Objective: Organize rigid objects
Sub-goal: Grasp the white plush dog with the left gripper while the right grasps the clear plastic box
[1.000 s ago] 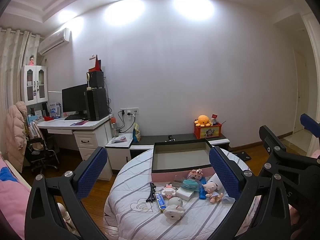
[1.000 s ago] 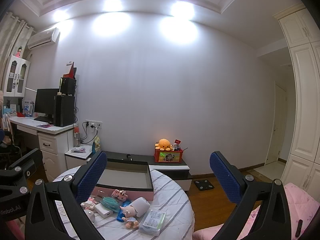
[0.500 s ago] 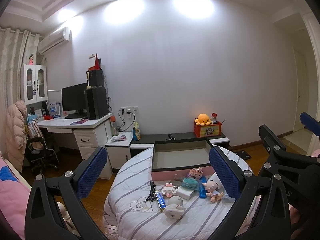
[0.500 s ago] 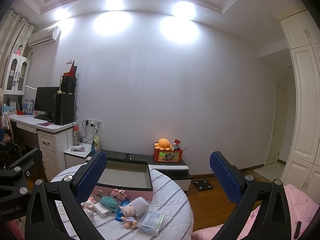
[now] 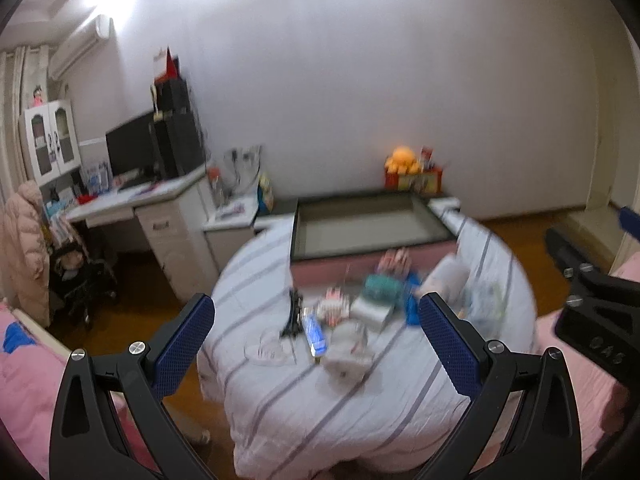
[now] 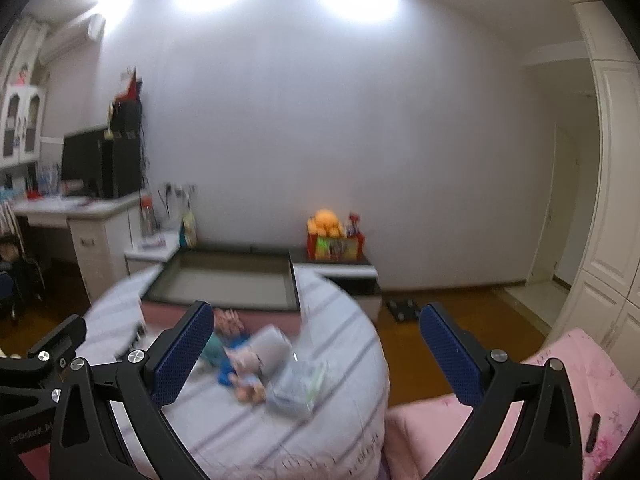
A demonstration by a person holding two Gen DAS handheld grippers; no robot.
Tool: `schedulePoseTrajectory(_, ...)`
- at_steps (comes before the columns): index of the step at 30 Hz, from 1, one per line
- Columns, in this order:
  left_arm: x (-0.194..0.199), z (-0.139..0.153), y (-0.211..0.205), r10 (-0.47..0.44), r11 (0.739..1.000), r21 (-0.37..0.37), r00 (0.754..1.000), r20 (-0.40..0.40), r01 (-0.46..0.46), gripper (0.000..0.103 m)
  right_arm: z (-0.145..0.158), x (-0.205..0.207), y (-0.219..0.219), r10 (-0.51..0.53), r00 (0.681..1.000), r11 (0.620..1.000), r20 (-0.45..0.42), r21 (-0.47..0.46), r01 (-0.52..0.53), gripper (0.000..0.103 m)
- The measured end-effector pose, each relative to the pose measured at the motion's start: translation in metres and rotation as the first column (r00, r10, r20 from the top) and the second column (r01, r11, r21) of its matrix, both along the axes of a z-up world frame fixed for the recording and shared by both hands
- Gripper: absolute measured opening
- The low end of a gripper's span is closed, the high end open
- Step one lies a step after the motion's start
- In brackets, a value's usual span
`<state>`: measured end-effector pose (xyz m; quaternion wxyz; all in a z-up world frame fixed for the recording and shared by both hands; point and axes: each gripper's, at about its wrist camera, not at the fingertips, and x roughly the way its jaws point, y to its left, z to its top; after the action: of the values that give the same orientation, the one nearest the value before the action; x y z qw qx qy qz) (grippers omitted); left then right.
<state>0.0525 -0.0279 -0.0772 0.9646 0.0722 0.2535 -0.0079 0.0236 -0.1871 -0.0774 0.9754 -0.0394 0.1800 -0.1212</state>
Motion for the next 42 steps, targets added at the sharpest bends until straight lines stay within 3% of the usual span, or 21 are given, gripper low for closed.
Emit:
schedulePoseTrajectory(6, 0.023, -0.047, -0.004, 0.008, 0.999, 0.038, 0.989, -0.147, -0.002, 0.103, -0.041, 0.015, -0.004, -0.023, 0.99, 0.999, -0.139, -0.027, 0.019, 0.103)
schedulePoseTrajectory(12, 0.036, -0.073, -0.003, 0.01, 0.999, 0.052, 0.972, -0.235, 0.002, 0.103, -0.077, 0.031, -0.004, -0.023, 0.963, 0.999, -0.268, -0.031, 0.015, 0.103)
schedulePoseTrajectory(20, 0.062, -0.087, -0.003, 0.002, 0.999, 0.039, 0.954, -0.299, 0.01, 0.103, -0.087, 0.054, -0.01, -0.028, 0.947, 1.0, -0.321, -0.014, 0.025, 0.103)
schedulePoseTrajectory(25, 0.088, -0.107, -0.008, -0.029, 0.998, 0.037, 0.93, -0.367, 0.046, 0.103, -0.104, 0.082, -0.022, -0.025, 0.927, 0.999, -0.375, 0.017, 0.034, 0.103)
schedulePoseTrajectory(32, 0.119, -0.137, -0.009, -0.03, 0.998, 0.027, 0.881, -0.473, 0.049, 0.097, -0.141, 0.127, -0.036, 0.046, 0.872, 0.994, -0.487, 0.105, 0.006, 0.103)
schedulePoseTrajectory(36, 0.123, -0.138, -0.002, -0.083, 0.996, -0.055, 0.87, -0.486, 0.064, 0.087, -0.151, 0.136, -0.049, 0.08, 0.862, 0.985, -0.501, 0.174, 0.01, 0.102)
schedulePoseTrajectory(37, 0.123, -0.138, -0.001, -0.087, 0.996, -0.059, 0.871, -0.483, 0.066, 0.085, -0.151, 0.135, -0.053, 0.081, 0.864, 0.982, -0.498, 0.19, 0.017, 0.1)
schedulePoseTrajectory(38, 0.123, -0.137, 0.0, -0.092, 0.995, -0.067, 0.872, -0.481, 0.067, 0.078, -0.152, 0.135, -0.057, 0.079, 0.865, 0.979, -0.495, 0.201, 0.026, 0.09)
schedulePoseTrajectory(39, 0.122, -0.136, 0.0, -0.097, 0.995, -0.073, 0.872, -0.48, 0.071, 0.07, -0.152, 0.135, -0.061, 0.075, 0.865, 0.977, -0.497, 0.212, 0.037, 0.072)
schedulePoseTrajectory(40, 0.121, -0.134, 0.001, -0.104, 0.994, -0.078, 0.873, -0.477, 0.076, 0.065, -0.153, 0.135, -0.065, 0.07, 0.864, 0.974, -0.499, 0.22, 0.048, 0.063)
schedulePoseTrajectory(42, 0.118, -0.132, 0.001, -0.114, 0.993, -0.081, 0.874, -0.473, 0.086, 0.06, -0.152, 0.133, -0.073, 0.074, 0.867, 0.966, -0.492, 0.251, 0.06, 0.063)
